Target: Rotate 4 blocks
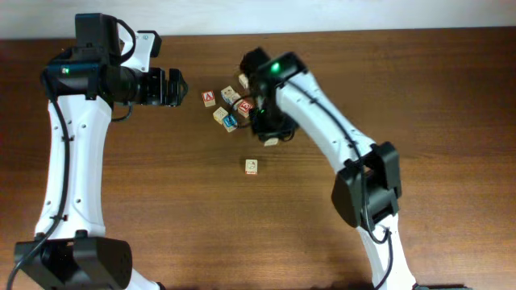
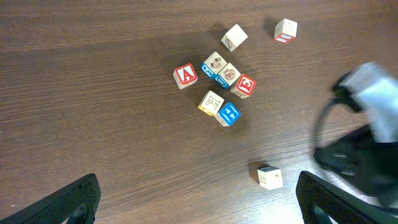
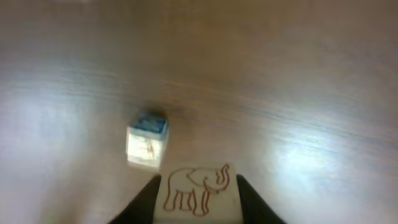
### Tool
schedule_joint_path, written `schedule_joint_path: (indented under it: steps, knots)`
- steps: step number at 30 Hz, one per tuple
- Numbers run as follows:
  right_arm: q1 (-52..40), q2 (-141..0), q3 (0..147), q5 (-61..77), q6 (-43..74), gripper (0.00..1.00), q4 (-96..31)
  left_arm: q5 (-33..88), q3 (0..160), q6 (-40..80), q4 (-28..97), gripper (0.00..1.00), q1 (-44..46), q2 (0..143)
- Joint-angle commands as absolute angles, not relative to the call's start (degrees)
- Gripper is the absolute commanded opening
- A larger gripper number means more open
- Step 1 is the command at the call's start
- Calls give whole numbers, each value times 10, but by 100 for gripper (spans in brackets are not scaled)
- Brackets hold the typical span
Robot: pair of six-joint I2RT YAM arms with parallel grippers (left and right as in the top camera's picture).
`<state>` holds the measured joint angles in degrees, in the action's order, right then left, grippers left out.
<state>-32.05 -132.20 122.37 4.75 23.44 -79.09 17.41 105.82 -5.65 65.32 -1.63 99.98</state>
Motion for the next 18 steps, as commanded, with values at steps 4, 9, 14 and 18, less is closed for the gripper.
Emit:
schedule_joint_path:
  steps: [4, 9, 14, 18]
  knots:
    - [-334, -1324, 1061, 32, 321, 25, -681, 181, 1069, -63, 652, 99, -17, 1003]
    - [-334, -1325, 1059, 58, 322, 32, -685, 181, 1069, -63, 652, 99, -17, 1003]
    - [-333, -1324, 1068, 70, 317, 42, -701, 181, 1069, -63, 652, 99, -17, 1003]
    - [-299, -1324, 1240, 18, 253, 52, -779, 181, 1069, -63, 652, 99, -17, 1003]
